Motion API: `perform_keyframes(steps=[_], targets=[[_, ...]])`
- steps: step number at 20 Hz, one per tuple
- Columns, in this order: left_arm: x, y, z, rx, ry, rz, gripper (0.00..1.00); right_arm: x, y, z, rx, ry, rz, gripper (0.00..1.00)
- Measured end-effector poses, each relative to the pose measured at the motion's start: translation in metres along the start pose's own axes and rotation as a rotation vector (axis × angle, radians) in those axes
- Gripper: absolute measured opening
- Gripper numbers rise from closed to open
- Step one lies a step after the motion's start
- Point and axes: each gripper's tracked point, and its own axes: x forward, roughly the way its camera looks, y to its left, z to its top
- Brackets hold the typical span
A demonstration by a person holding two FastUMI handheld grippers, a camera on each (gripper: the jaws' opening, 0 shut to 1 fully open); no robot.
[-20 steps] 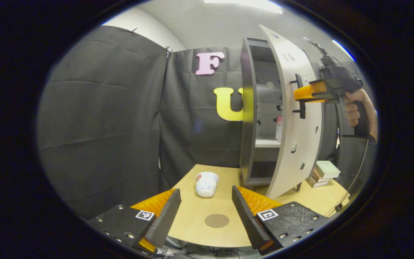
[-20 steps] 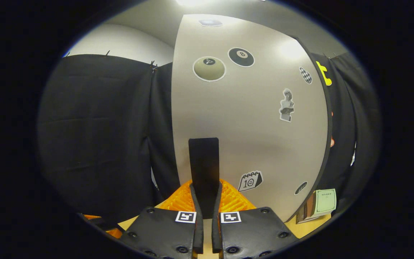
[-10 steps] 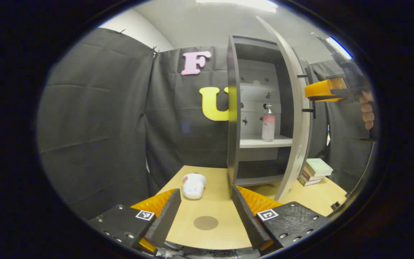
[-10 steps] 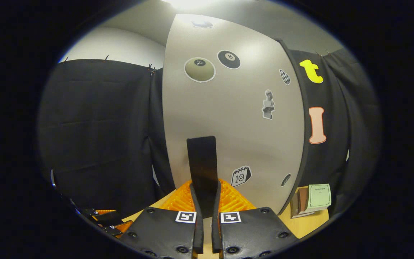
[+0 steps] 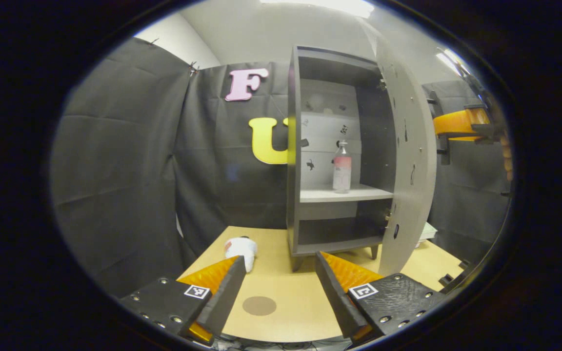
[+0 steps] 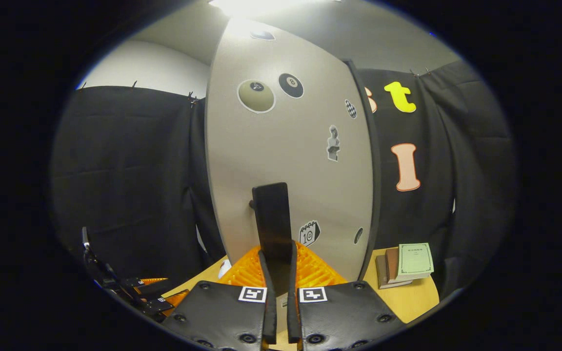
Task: Open the cabinet door with the right hand, grasp the bottle in the cabinet with the left hand and place it on the coaster, then close the cabinet door with the right hand.
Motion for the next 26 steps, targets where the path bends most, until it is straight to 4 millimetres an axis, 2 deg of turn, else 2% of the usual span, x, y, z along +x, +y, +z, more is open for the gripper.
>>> perform_keyframes(steps=[5,6,7,10,15,20,26], targets=[[0.012,-0.024,0.007,-0.018,-0.014,-0.075,0.86,-0.004,-0.008,0.0,0.03,0.001,-0.049,0.1],[0.014,-0.028,0.007,-0.013,-0.014,-0.086,0.85,-0.004,-0.011,0.0,0.038,0.001,-0.07,0.07],[0.015,-0.034,0.007,-0.009,-0.013,-0.098,0.87,-0.004,-0.014,0.001,0.056,0.006,-0.088,0.1],[0.025,-0.05,0.001,-0.005,-0.001,-0.144,0.86,-0.007,-0.013,-0.003,0.135,0.041,-0.12,0.09],[0.03,-0.075,-0.006,-0.023,0.022,-0.205,0.88,-0.009,-0.024,0.001,0.122,0.015,-0.16,0.09],[0.034,-0.082,-0.003,-0.005,0.012,-0.218,0.85,-0.015,-0.045,0.002,0.079,0.003,-0.224,0.08],[0.033,-0.086,-0.008,-0.019,0.026,-0.214,0.87,-0.01,-0.051,0.005,0.166,-0.029,-0.278,0.08]])
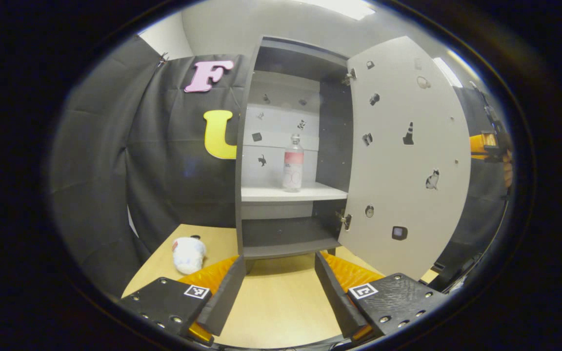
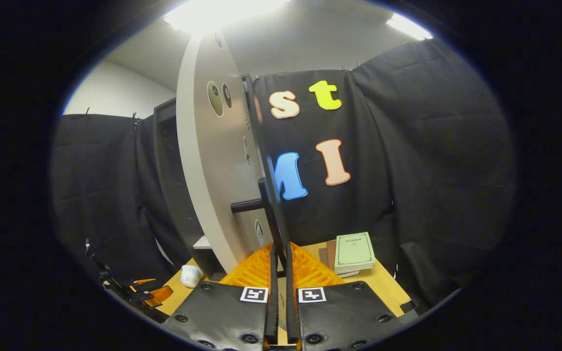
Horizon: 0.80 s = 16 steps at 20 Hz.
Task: Open the cabinet door with the right hand, grasp the bottle in the cabinet with the left hand and place it on the coaster, then close the cabinet door with the right hand.
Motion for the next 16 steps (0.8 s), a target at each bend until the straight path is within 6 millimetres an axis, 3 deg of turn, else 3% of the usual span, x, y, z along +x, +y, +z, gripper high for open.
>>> perform_keyframes(steps=[1,3,10,12,16], targets=[[0.001,-0.001,0.002,-0.001,-0.003,-0.006,0.86,0.0,0.003,0.0,0.01,0.002,0.014,0.03],[0.002,-0.003,0.007,0.01,-0.006,-0.013,0.86,0.0,0.007,0.002,0.016,0.001,0.041,0.09],[0.023,-0.005,0.019,0.018,-0.025,-0.052,0.86,-0.002,0.001,0.004,0.019,0.0,-0.007,0.08],[0.031,-0.005,0.026,0.027,-0.047,-0.062,0.88,-0.005,-0.008,0.003,0.008,-0.003,-0.043,0.02],[0.048,0.005,0.043,0.063,-0.068,-0.038,0.86,-0.006,-0.024,0.005,0.028,-0.018,-0.142,0.0]])
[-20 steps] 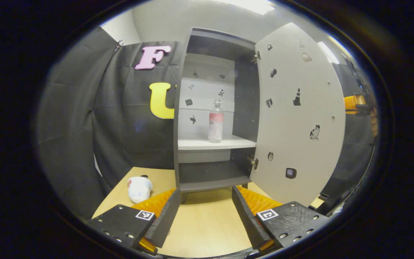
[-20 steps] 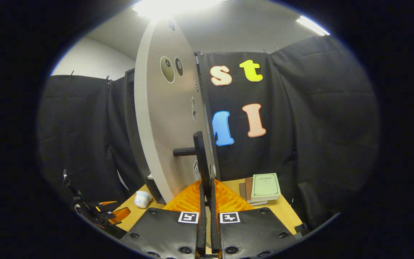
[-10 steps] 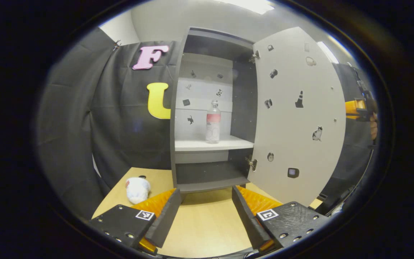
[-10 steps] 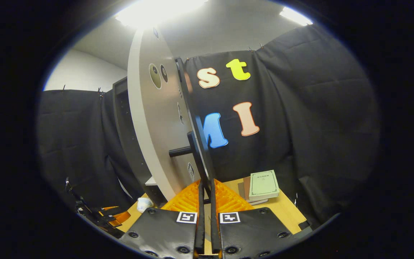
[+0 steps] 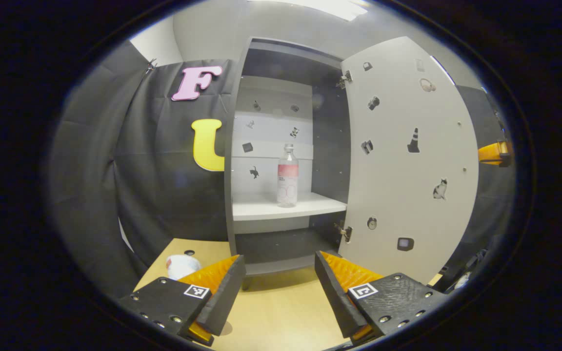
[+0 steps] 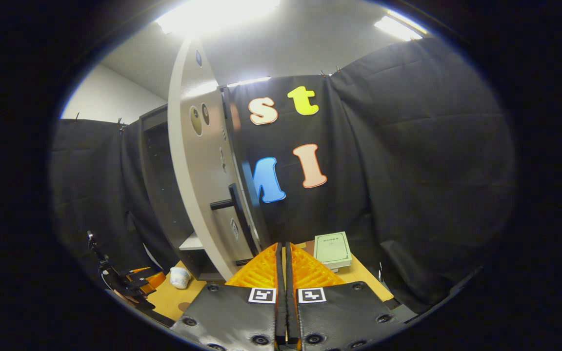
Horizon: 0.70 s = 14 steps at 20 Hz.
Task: Open the cabinet door with the right hand, grasp the bottle in the cabinet with the left hand and place it on the coaster, then close the cabinet door with the right hand.
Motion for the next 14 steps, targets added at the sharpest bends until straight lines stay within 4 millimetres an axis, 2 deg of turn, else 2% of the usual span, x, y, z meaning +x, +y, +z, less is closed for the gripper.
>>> perform_keyframes(steps=[1,2,6,7,14], targets=[[0.005,0.003,0.008,0.009,-0.015,0.003,0.86,-0.002,-0.003,0.0,0.009,0.0,-0.028,0.02],[0.01,0.005,0.013,0.013,-0.022,0.004,0.87,0.0,-0.006,-0.001,0.003,-0.006,-0.054,0.0],[0.043,0.012,0.037,0.002,-0.049,0.004,0.88,0.014,-0.03,-0.003,0.002,0.007,-0.136,0.03],[0.053,0.014,0.045,-0.001,-0.057,0.01,0.85,0.017,-0.036,-0.003,-0.011,0.011,-0.15,0.03],[0.125,0.021,0.097,-0.056,-0.093,-0.013,0.88,0.055,-0.077,0.027,0.0,-0.068,-0.257,0.03]])
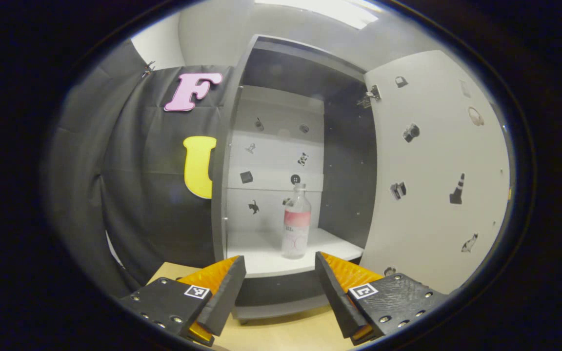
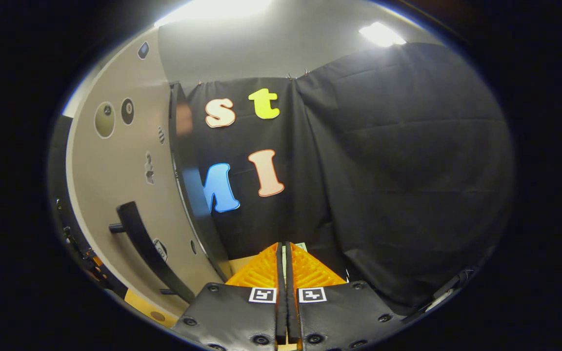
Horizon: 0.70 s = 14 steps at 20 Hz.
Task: Open the cabinet door with the right hand, grasp the bottle in the cabinet with the left hand and place it on the coaster, then close the cabinet door with the right hand.
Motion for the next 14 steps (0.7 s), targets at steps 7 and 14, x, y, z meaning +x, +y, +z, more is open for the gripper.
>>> perform_keyframes(steps=[7,14], targets=[[0.069,0.001,0.02,0.004,-0.004,-0.033,0.86,0.048,-0.025,-0.001,0.073,0.007,-0.07,0.06],[0.12,-0.016,0.021,0.035,0.004,-0.085,0.85,0.076,-0.044,-0.013,0.008,0.03,-0.15,0.21]])
